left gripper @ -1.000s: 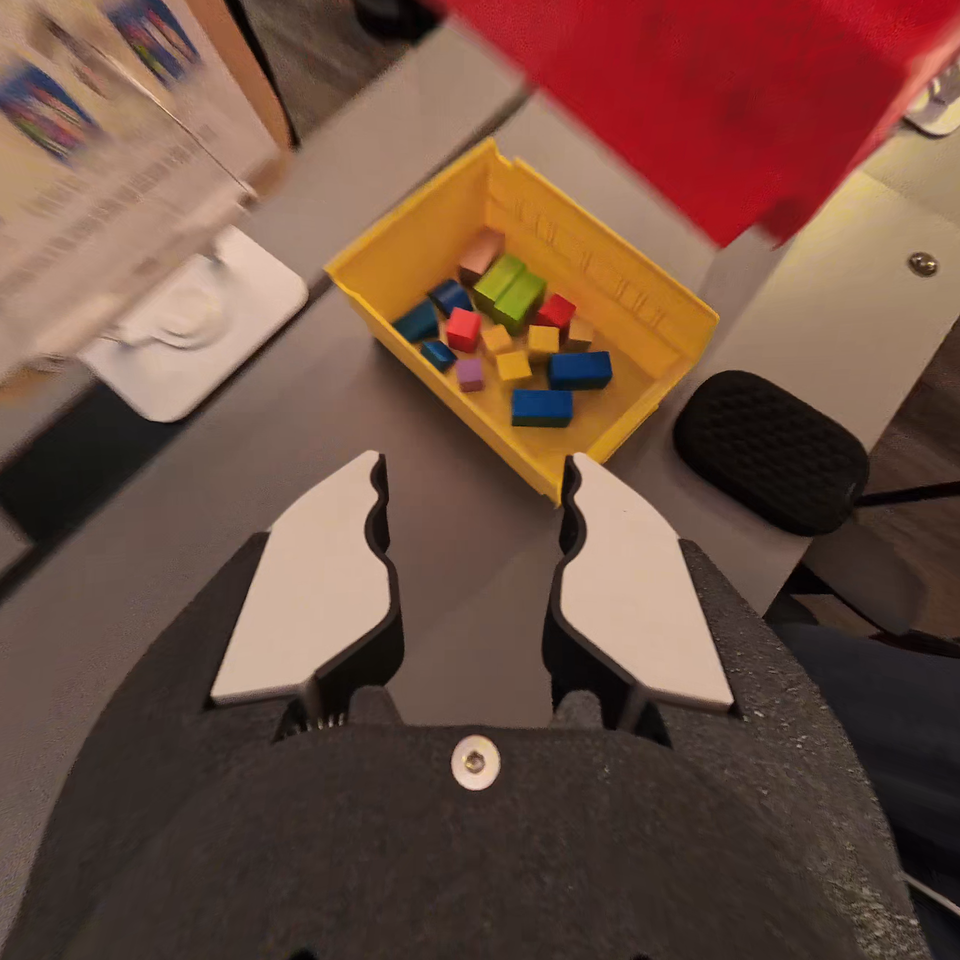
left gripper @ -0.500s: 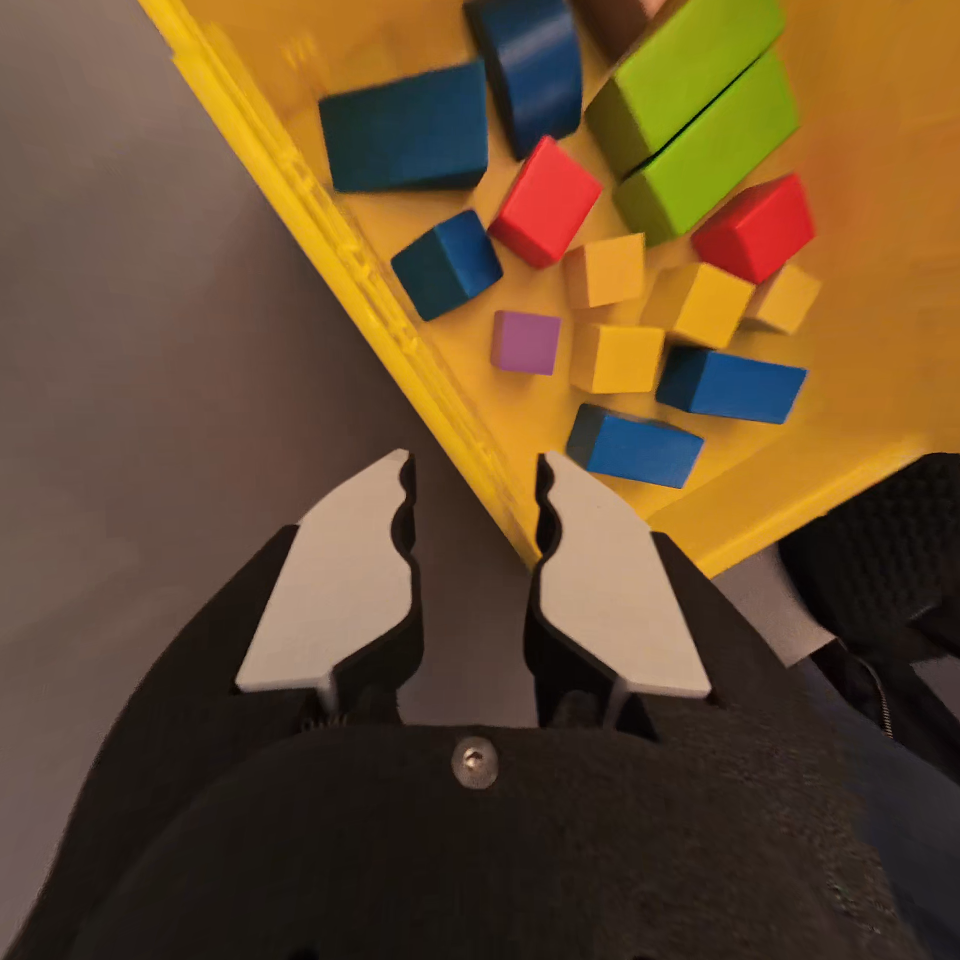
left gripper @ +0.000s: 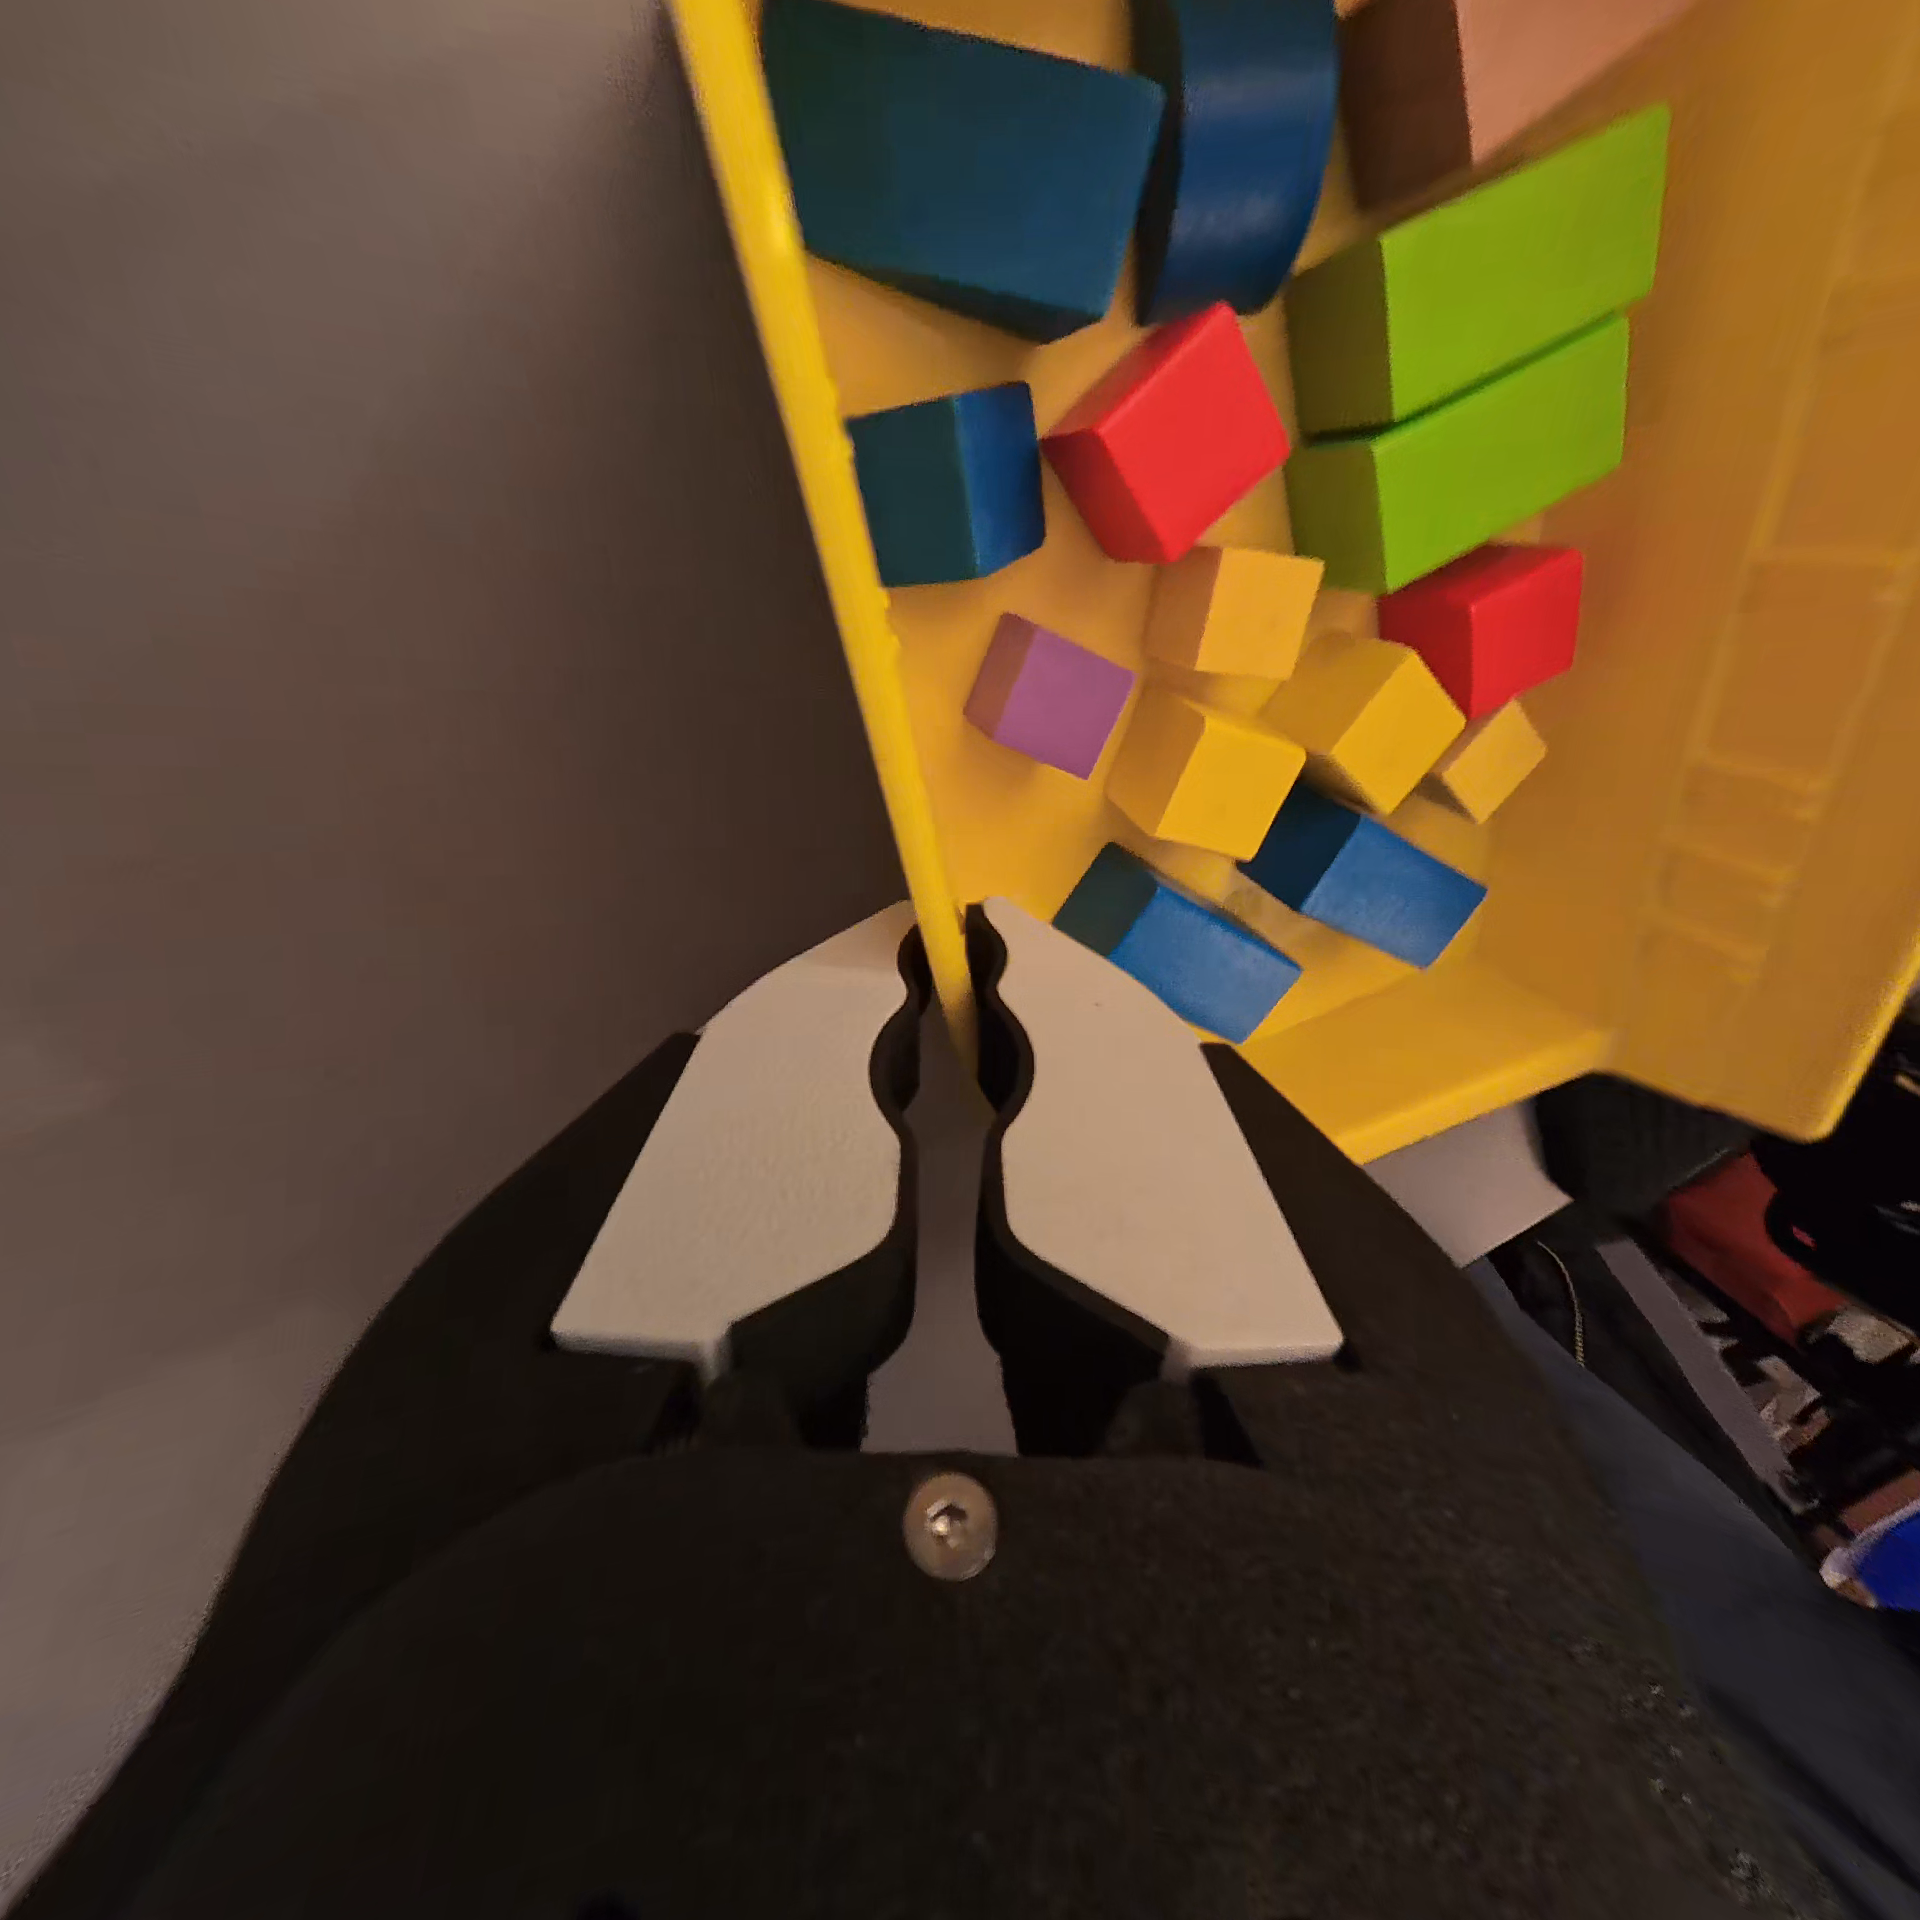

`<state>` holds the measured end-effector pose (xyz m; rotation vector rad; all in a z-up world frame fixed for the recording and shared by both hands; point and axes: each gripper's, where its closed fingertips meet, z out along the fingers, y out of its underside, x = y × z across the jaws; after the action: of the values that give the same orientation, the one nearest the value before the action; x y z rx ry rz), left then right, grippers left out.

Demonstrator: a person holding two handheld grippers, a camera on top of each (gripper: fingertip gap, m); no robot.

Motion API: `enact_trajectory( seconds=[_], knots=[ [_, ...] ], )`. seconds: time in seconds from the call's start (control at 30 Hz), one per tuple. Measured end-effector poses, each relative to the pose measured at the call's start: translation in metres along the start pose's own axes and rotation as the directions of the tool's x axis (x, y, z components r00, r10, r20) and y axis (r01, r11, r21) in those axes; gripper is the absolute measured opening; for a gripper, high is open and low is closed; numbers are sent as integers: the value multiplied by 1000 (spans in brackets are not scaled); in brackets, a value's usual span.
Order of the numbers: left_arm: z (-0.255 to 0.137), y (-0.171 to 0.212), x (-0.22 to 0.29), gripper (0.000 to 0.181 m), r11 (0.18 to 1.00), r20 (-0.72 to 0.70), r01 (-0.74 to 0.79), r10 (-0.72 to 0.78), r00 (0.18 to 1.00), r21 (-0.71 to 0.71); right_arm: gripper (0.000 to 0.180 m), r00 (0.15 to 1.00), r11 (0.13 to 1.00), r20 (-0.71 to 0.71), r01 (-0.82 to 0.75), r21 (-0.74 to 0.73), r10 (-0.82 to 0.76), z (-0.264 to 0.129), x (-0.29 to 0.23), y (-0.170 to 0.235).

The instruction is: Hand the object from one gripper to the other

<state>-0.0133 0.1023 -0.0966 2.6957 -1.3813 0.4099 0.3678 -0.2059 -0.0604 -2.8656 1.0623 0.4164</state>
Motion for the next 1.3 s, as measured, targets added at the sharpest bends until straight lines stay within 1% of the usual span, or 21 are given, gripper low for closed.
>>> enact_trajectory(
  seconds=[0.2, 0.3, 0.5, 0.67, 0.77, 0.9, 0.93, 1.0, 1.07, 1.23, 1.3],
  knots=[
    [-24, 29, -74, 5, 990, -15, 131, -130, 991, 45, 9, 996, 996, 22, 84, -5, -84, 54, -37, -10],
    [-37, 49, -113, 6, 980, -20, 189, -188, 982, 67, 9, 993, 993, 22, 119, 0, -119, 73, -57, -16],
    [-61, 87, -184, 6, 944, -25, 307, -306, 952, 122, 9, 986, 986, 9, 165, 3, -165, 94, -92, -31],
    [-75, 112, -226, 6, 915, -33, 370, -370, 928, 158, 9, 985, 985, 26, 170, -5, -170, 105, -118, -39],
    [-80, 122, -244, 6, 906, -28, 387, -388, 921, 171, 9, 979, 979, -16, 203, -11, -203, 105, -124, -42],
    [-85, 129, -256, 6, 894, -44, 407, -406, 913, 186, 11, 978, 977, -10, 208, -38, -209, 105, -128, -39],
    [-85, 130, -257, 6, 895, -45, 406, -405, 913, 187, 14, 978, 977, 8, 209, -35, -209, 104, -130, -39],
    [-86, 132, -260, 6, 895, -45, 403, -402, 914, 190, 26, 977, 978, 51, 207, 1, -207, 98, -135, -43],
    [-87, 134, -261, 6, 896, -44, 401, -400, 915, 192, 34, 975, 976, 45, 215, 31, -216, 91, -133, -46],
    [-89, 138, -268, 5, 898, -40, 396, -396, 918, 191, 38, 967, 967, 0, 255, 7, -255, 82, -120, -39],
    [-90, 141, -271, 6, 894, -46, 405, -404, 914, 194, 41, 969, 969, 29, 246, 8, -246, 82, -120, -37]
  ],
)
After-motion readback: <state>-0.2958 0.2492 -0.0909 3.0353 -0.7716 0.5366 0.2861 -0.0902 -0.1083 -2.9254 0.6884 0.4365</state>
